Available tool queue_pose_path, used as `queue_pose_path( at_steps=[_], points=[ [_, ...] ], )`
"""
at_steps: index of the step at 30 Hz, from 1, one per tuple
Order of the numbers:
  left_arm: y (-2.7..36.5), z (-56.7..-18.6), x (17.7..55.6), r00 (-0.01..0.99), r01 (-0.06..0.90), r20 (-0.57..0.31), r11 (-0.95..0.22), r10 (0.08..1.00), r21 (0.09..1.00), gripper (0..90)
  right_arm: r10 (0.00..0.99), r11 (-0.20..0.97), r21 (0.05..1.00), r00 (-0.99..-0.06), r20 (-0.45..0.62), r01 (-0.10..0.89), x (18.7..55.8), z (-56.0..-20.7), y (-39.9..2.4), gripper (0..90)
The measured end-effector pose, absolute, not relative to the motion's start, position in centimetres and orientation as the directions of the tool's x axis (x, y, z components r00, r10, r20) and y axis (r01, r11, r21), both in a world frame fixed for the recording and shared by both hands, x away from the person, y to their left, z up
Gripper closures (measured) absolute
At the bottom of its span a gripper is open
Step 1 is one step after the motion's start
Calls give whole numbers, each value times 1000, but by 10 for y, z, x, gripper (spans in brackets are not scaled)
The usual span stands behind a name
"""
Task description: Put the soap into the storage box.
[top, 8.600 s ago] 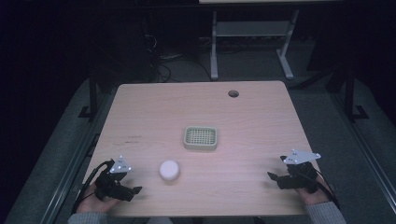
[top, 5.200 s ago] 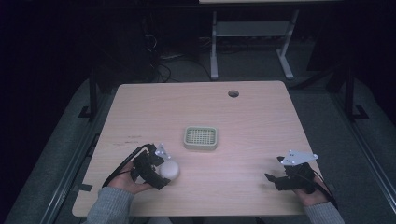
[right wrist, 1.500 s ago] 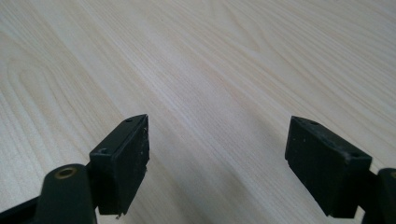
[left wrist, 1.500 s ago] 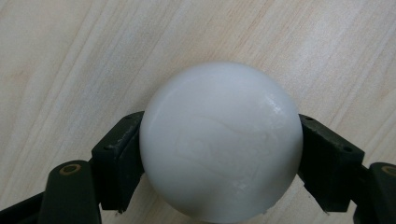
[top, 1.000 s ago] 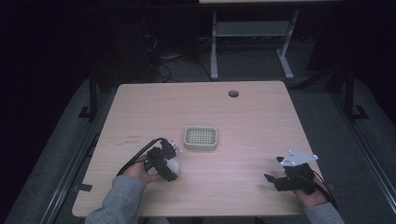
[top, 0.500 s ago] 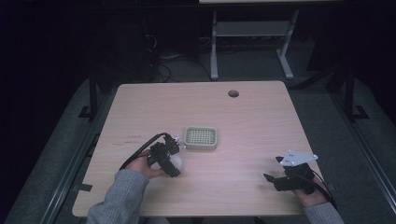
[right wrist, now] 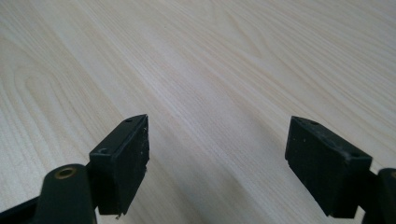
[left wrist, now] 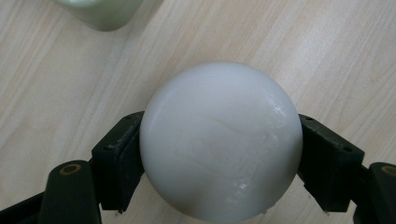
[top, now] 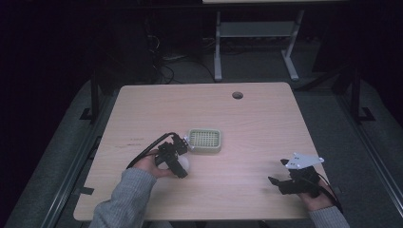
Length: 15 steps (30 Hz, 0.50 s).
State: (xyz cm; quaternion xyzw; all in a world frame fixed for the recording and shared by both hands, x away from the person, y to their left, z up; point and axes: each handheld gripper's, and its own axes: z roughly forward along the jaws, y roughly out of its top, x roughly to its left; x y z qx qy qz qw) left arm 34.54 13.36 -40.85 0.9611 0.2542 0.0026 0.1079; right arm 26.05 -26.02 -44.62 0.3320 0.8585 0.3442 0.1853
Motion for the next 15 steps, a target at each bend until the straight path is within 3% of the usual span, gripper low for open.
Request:
queue_pose_path(
  at_steps=[15],
  points=[
    [126,-401,356,875,481,-51,-852,481,206,237,698,540,716,-711,-87,443,261,-446,-261,212]
  ],
)
